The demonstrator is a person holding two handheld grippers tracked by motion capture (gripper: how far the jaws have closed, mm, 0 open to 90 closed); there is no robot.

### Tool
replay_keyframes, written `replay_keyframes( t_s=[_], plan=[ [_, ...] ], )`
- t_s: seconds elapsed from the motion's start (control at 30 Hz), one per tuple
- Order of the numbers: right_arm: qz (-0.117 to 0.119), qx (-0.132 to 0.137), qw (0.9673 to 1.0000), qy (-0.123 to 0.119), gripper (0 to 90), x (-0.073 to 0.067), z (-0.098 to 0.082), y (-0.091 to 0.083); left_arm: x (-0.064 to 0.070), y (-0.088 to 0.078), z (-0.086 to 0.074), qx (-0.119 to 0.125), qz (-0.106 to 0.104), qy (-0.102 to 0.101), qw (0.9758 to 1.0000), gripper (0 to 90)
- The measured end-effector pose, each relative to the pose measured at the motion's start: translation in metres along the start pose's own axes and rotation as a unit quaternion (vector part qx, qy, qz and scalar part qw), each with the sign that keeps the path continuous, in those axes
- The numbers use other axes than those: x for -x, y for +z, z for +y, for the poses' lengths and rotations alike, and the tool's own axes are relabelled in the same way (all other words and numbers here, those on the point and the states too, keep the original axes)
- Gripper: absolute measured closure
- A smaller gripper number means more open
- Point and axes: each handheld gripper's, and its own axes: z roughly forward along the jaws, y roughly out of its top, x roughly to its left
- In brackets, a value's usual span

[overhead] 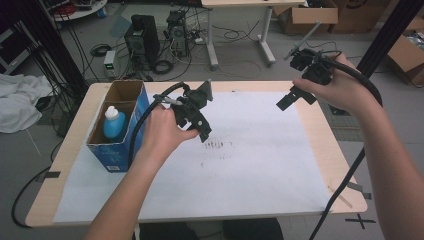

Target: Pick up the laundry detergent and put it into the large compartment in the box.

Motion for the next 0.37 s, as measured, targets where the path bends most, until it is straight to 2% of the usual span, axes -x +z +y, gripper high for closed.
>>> replay_keyframes(
  t_s=[0.07, 0.13, 0.27, 0.37],
  plan=[
    [0.0, -0.001, 1.0, 0.0, 16.0, 0.0003, 0.0001, 0.0003, -0.0002, -0.0002, -0.0003, 0.002, -0.003, -0.005, 1.0, 16.0],
    [0.0, 0.001, 1.0, -0.001, 15.9, 0.0006, -0.0002, 0.0005, -0.0017, -0.0012, -0.0005, -0.002, -0.019, -0.005, 0.9998, 16.0],
    [0.0, 0.002, 1.0, 0.005, 16.0, 0.0016, -0.0001, 0.0006, -0.0017, -0.0025, -0.001, 0.004, -0.014, -0.007, 0.9999, 16.0],
    [0.001, -0.001, 1.0, -0.001, 16.0, 0.0008, 0.0004, 0.0015, -0.0017, -0.0015, -0.0014, 0.004, -0.011, -0.009, 0.9999, 15.9]
  ],
)
